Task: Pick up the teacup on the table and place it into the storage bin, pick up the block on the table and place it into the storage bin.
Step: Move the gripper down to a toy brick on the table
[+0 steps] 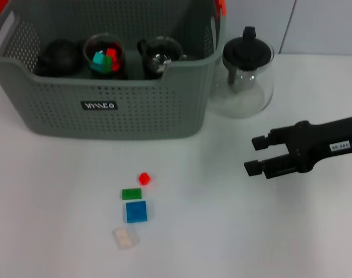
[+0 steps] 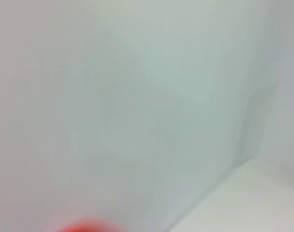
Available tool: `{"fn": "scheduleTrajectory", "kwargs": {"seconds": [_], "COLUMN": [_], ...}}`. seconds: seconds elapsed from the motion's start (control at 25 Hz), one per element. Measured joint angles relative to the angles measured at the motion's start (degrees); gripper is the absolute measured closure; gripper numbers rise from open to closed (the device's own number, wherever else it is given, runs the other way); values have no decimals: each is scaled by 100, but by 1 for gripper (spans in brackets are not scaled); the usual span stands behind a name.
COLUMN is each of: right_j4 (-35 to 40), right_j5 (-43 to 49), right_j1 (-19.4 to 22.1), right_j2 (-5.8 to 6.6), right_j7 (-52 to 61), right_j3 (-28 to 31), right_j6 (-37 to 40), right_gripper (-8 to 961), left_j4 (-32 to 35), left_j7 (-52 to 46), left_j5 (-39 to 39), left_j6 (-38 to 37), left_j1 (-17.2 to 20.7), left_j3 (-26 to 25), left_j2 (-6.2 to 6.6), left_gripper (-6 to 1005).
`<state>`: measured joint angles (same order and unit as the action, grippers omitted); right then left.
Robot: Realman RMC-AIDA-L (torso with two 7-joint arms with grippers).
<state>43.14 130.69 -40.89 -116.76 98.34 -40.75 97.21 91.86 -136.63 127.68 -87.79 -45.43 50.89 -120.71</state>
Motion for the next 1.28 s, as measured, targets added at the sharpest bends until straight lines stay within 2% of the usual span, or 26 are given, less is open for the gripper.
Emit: {"fn": "scheduleTrajectory", "kwargs": {"seconds": [0.04,0.2,0.28,0.36,0.44,0.52,0.64,0.84,1.08,1.12,1.2,1.28], "right_j4": [-9,-17,-17,-17,-17,-17,-17,-24,-25,-25,-25,-30], "right_j5": [0,0,0,0,-8,-13,-8,-26,-29,-29,-30,-32], "right_j1": [4,29,42,57,70,80,81,79,33,31,28,22], "right_j2": [7,17,20,20,20,21,2,-23,-46,-46,-47,-49], "right_j7": [0,1,1,2,15,39,70,75,78,78,77,70], "right_j3": [0,3,1,-1,6,15,23,66,69,69,61,40], "right_j6": [1,2,1,-2,-4,-14,-49,-84,-94,-101,-114,-121], "right_gripper": [131,131,131,131,131,131,131,131,132,132,132,132], "left_j4": [190,463,470,475,475,462,396,271,-433,-433,-715,-871], "left_j7": [207,1087,1494,1658,1710,1724,1657,1221,89,89,-437,-681], "left_j5": [-627,-2497,-2996,-3044,-2684,-1894,-466,1143,2126,2126,2388,2478], "left_j6": [-281,-1466,-2149,-2619,-2878,-2928,-2934,-2773,-2084,-2084,-1807,-1678], "left_j1": [158,754,1021,1194,1381,1526,1586,1589,1412,1412,1274,1219], "left_j3": [-74,-213,-265,-249,-99,150,613,1578,3063,3063,3515,3720], "left_j2": [3,35,7,-50,-126,-199,-265,-367,-373,-373,-374,-375], "left_gripper": [205,144,113,115,118,120,124,129,136,138,140,142]}}
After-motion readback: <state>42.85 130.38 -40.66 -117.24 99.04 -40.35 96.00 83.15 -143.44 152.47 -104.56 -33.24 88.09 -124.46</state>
